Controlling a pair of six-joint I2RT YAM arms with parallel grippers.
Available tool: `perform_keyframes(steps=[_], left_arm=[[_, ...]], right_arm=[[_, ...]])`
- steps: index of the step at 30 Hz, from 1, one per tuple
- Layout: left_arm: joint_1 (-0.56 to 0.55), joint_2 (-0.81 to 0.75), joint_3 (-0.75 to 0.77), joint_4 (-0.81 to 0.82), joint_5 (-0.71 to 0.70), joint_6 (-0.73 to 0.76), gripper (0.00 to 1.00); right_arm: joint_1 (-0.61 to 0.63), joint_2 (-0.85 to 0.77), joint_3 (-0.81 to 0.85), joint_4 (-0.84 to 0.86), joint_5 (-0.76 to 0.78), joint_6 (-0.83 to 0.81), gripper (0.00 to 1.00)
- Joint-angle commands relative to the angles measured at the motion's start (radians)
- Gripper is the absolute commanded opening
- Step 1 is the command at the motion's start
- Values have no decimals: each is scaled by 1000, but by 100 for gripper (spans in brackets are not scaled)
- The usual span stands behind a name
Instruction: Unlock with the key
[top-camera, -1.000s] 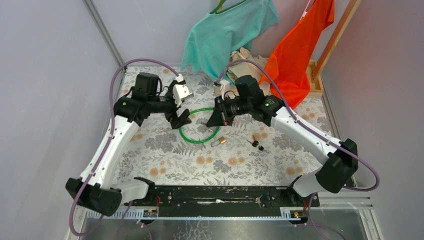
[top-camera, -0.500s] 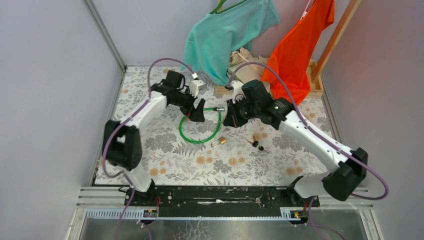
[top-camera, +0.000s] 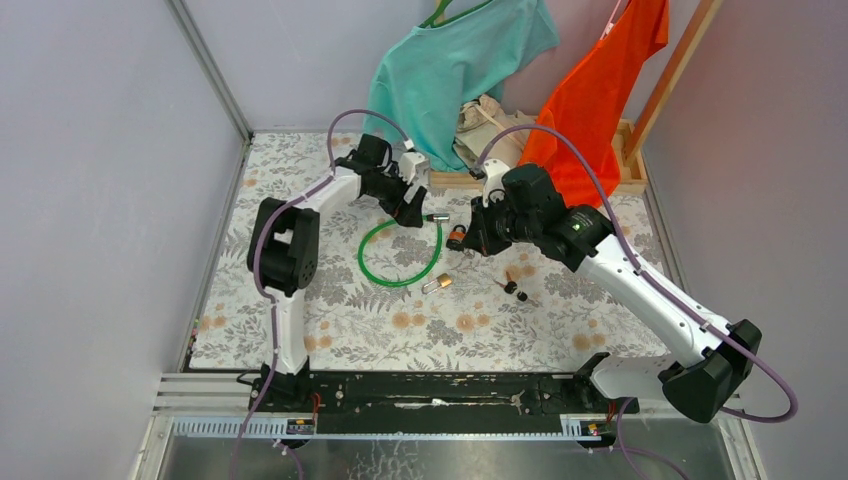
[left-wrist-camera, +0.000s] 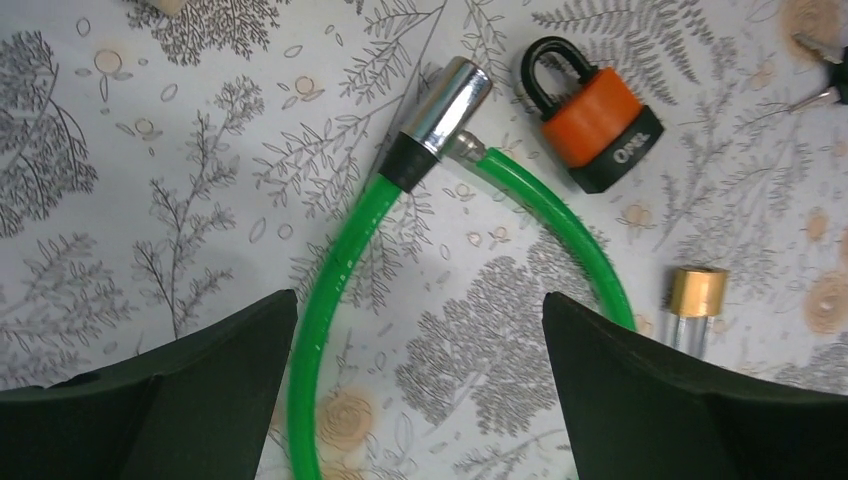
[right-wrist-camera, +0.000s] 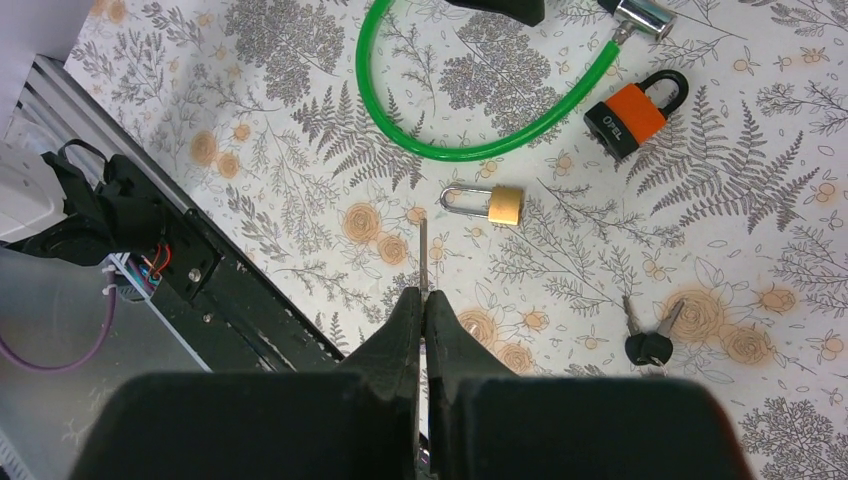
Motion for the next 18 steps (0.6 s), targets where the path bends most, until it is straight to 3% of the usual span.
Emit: perform_keyframes(steps=[1,5,11,14,18], left_arm=[[-18,68,71,52,-28,100,98],[-49,136,117,48,-148,151,90],[-60,172,120,52,-148,181,79],[-67,183,138,12,-130,224,62],[-92,192,137,-41,-156,303,31]], right_arm=[[-9,1,18,23,25,6,0],[-8,13,38,28,27,6,0],[-10,22,47,31,32,3,0],[-15,29,47,37,30,6,0],[-20,22,52,39,23,10,0]])
